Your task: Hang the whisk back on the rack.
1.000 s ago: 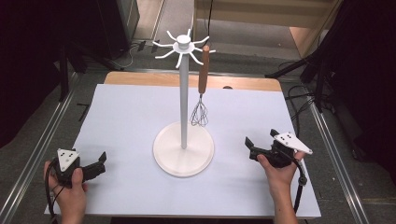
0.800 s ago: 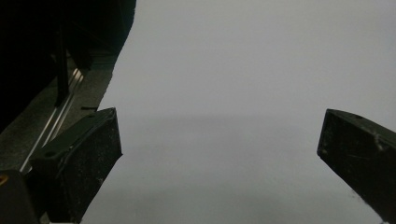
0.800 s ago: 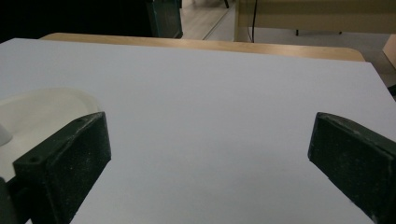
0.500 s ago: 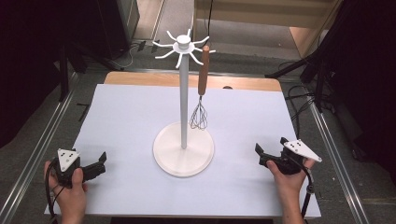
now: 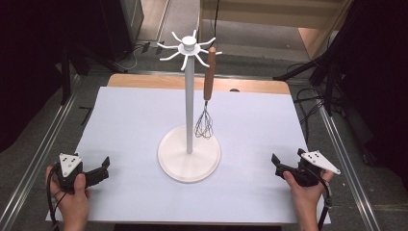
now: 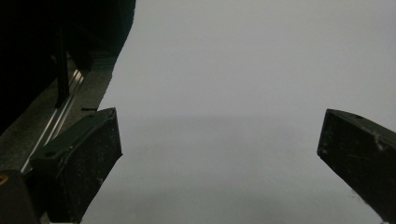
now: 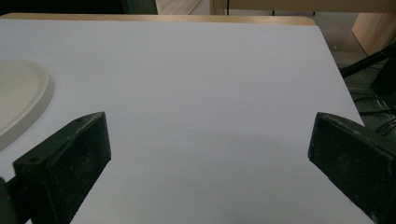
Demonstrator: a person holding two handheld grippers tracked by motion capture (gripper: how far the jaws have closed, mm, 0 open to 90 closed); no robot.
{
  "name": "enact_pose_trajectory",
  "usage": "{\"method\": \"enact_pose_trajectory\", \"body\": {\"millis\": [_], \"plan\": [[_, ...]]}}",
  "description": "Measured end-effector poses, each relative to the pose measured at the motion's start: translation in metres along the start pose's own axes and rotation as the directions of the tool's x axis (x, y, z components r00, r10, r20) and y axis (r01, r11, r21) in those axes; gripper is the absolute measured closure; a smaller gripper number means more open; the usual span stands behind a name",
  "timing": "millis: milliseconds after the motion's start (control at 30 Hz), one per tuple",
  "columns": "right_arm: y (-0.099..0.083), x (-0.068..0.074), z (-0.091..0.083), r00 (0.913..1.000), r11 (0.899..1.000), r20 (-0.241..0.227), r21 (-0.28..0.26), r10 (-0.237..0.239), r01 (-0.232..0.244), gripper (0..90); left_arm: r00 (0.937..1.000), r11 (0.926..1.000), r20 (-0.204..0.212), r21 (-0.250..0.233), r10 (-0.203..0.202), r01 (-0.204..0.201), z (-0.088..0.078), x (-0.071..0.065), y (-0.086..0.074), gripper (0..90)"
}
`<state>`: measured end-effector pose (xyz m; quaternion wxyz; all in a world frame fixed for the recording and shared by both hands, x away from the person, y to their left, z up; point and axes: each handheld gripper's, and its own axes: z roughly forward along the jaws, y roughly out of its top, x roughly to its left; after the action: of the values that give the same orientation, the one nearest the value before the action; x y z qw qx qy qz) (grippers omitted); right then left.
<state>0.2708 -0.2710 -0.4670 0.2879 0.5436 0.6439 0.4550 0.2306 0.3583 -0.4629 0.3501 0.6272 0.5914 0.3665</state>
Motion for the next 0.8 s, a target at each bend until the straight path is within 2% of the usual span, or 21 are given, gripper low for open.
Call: {"method": "enact_pose_trajectory", "body": {"millis": [167, 400, 700, 800], "plan": [[-0.007, -0.009, -0.007, 0.9998, 1.000, 0.016, 0.003, 0.012, -0.012, 0.0, 1.0000, 1.0000, -0.001, -0.001, -0.002, 0.002, 0.000, 0.000, 0.000, 0.2], [-0.016, -0.028, -0.023, 0.9975, 0.999, 0.053, 0.000, 0.046, -0.046, 0.0, 1.0000, 1.0000, -0.003, 0.000, 0.002, -0.002, 0.000, -0.001, 0.000, 0.2], [-0.021, -0.042, -0.036, 0.9956, 0.999, 0.085, 0.009, 0.039, -0.039, 0.0, 1.0000, 0.9999, -0.004, -0.013, 0.004, -0.004, -0.001, -0.001, -0.001, 0.2], [-0.024, -0.047, -0.042, 0.9943, 0.999, 0.095, 0.011, 0.049, -0.050, 0.0, 1.0000, 0.9999, -0.005, -0.015, 0.005, -0.005, -0.001, -0.001, -0.001, 0.2]]}}
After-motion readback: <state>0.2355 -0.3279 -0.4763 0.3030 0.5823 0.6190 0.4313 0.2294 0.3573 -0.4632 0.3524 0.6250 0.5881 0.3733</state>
